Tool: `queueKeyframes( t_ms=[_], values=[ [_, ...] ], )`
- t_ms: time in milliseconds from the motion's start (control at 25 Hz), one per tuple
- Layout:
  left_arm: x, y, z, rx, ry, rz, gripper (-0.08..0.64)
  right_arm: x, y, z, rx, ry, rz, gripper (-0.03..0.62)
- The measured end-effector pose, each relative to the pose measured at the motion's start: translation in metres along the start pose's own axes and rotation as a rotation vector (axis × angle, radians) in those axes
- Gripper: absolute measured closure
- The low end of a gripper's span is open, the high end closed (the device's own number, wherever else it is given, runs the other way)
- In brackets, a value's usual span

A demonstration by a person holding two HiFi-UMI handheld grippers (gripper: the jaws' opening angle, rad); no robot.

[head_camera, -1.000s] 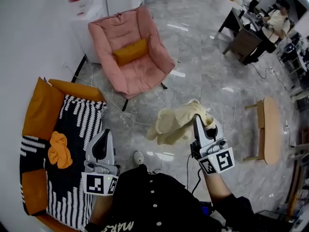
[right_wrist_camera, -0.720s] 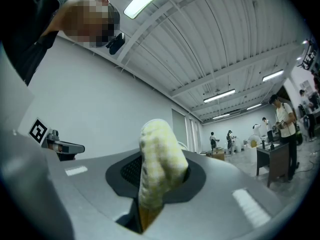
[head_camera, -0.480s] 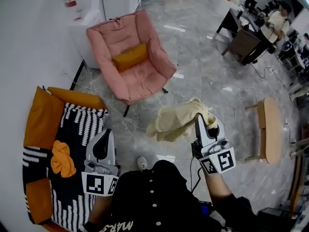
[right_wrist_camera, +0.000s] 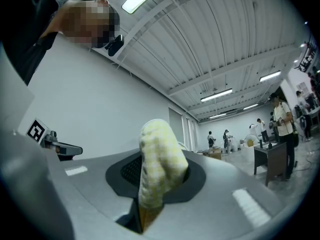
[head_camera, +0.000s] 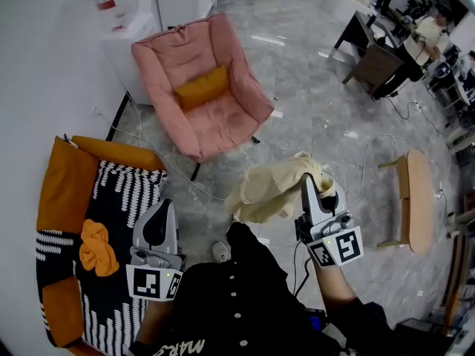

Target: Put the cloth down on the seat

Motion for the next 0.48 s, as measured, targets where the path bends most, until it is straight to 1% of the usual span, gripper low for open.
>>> queueKeyframes(
  t_ms=[200,480],
  values=[
    [-0.005,-0.021,-0.015,0.015,0.005,-0.004,0.559,-0.008,-0.030,0.008,0.011,-0.004,0.001,0.509],
    [0.000,-0.068,-0.037,0.016,-0.003,0.005,0.559,-0.010,-0.080,0.026,0.031,-0.005,0.005,0.509]
  ],
)
Point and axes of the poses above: the fingertips, and each gripper's own axes: y backward along the fingers, z to its right, x out of its top, the point moved 4 cm from there along y, backward along the fingers, and after that the axes turned 6 degrees about -x, right-handed, at the moved point
